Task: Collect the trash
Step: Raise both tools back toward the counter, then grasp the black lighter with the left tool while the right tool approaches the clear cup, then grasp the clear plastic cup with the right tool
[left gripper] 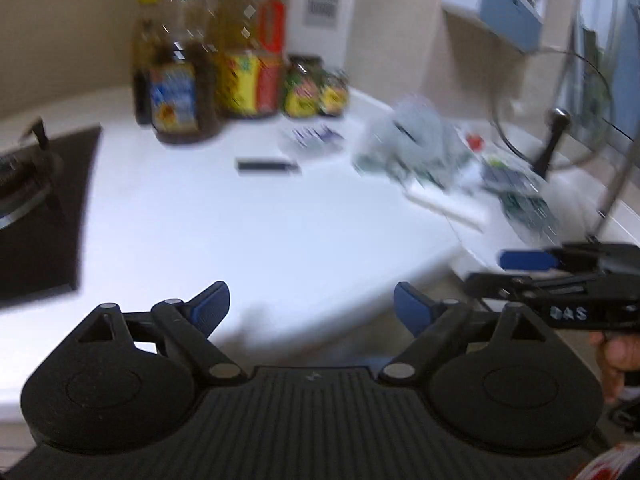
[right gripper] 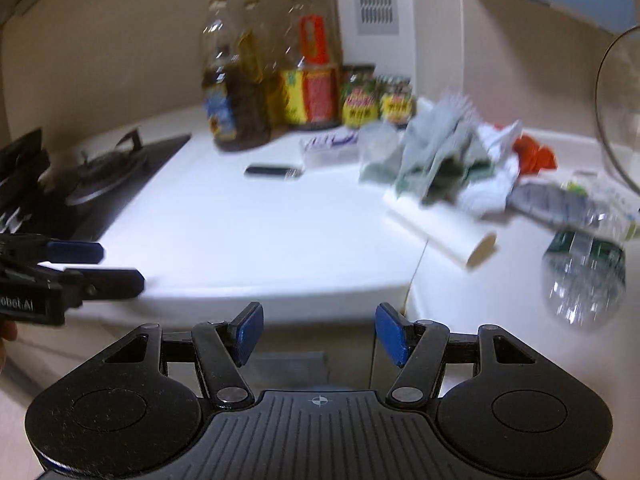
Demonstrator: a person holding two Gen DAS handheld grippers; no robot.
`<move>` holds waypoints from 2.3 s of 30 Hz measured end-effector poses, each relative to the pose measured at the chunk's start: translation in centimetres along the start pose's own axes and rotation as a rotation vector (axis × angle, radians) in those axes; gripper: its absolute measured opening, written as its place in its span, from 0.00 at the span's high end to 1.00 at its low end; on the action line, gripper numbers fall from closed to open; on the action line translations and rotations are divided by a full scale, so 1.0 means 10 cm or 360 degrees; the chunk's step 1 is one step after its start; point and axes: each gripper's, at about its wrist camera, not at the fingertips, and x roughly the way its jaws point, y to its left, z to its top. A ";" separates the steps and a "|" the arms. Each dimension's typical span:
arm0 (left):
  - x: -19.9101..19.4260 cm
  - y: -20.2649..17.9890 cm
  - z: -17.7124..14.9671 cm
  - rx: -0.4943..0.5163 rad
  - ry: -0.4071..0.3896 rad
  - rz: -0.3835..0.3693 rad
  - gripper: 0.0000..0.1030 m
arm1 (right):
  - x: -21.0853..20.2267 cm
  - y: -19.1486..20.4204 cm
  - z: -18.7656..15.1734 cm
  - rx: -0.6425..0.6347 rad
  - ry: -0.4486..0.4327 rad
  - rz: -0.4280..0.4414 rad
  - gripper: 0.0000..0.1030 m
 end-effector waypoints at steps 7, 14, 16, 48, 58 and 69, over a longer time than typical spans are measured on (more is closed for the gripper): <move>0.38 0.14 0.41 -0.0078 -0.0072 0.0181 0.03 | 0.11 -0.21 0.36 0.0036 -0.0060 -0.0008 0.39; 1.01 0.13 0.74 -0.0071 -0.0037 0.0269 0.00 | 0.32 -0.40 0.59 0.0067 -0.0094 -0.0038 0.39; 1.20 0.13 0.80 -0.0075 -0.0013 0.0288 0.00 | 0.40 -0.46 0.64 0.0069 -0.0091 -0.0053 0.39; 2.16 0.27 1.01 -0.0041 0.0132 0.0289 0.23 | 0.83 -0.77 0.87 0.0104 -0.0075 -0.0109 0.39; 1.63 0.36 0.91 -0.0104 0.0078 0.0242 0.23 | 0.97 -0.75 0.98 0.0082 -0.0098 -0.0107 0.39; 1.27 0.40 0.84 -0.0134 0.0045 0.0208 0.23 | 1.09 -0.58 1.22 -0.0081 -0.0217 -0.0109 0.40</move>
